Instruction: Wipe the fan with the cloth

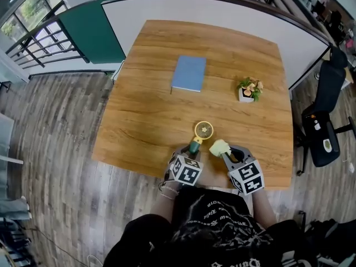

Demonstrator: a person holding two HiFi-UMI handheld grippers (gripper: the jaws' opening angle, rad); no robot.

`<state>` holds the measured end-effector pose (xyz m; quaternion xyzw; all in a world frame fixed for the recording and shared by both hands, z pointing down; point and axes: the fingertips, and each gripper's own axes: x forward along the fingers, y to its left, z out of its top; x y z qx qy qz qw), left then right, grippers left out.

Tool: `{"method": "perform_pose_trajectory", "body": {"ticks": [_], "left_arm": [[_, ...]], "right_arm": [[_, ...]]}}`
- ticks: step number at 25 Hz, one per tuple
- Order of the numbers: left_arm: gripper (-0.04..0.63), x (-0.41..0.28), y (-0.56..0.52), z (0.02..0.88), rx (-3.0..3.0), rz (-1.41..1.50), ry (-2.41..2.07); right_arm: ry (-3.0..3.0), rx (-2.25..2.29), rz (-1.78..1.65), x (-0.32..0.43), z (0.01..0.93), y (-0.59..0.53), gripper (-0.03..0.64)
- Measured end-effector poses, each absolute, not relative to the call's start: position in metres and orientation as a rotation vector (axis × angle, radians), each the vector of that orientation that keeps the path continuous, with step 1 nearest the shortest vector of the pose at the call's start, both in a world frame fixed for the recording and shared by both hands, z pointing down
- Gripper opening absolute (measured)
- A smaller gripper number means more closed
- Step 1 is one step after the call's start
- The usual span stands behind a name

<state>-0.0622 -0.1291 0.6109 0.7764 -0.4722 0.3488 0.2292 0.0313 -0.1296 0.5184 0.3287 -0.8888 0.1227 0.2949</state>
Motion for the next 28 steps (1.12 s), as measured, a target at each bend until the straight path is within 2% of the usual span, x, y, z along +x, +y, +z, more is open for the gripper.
{"method": "perform_pose_trajectory", "body": {"ticks": [14,20,28], "left_arm": [[0.186,-0.073,-0.131,0.612,2.290,1.039,-1.100],[0.186,-0.076,-0.131,0.612,2.321,1.044,-1.054],[0.184,-0.081,-0.134,0.612,2.305,1.027,-1.097]], "right_arm": [[-2.226,0.252,0.378,-0.081,0.568,-0.130,0.066],[-2.194,0.233,0.435,-0.096,0.581,-0.136,0.063],[-2.241,0.393,0.291,-0.109,0.581,-0.153,0.069]]}}
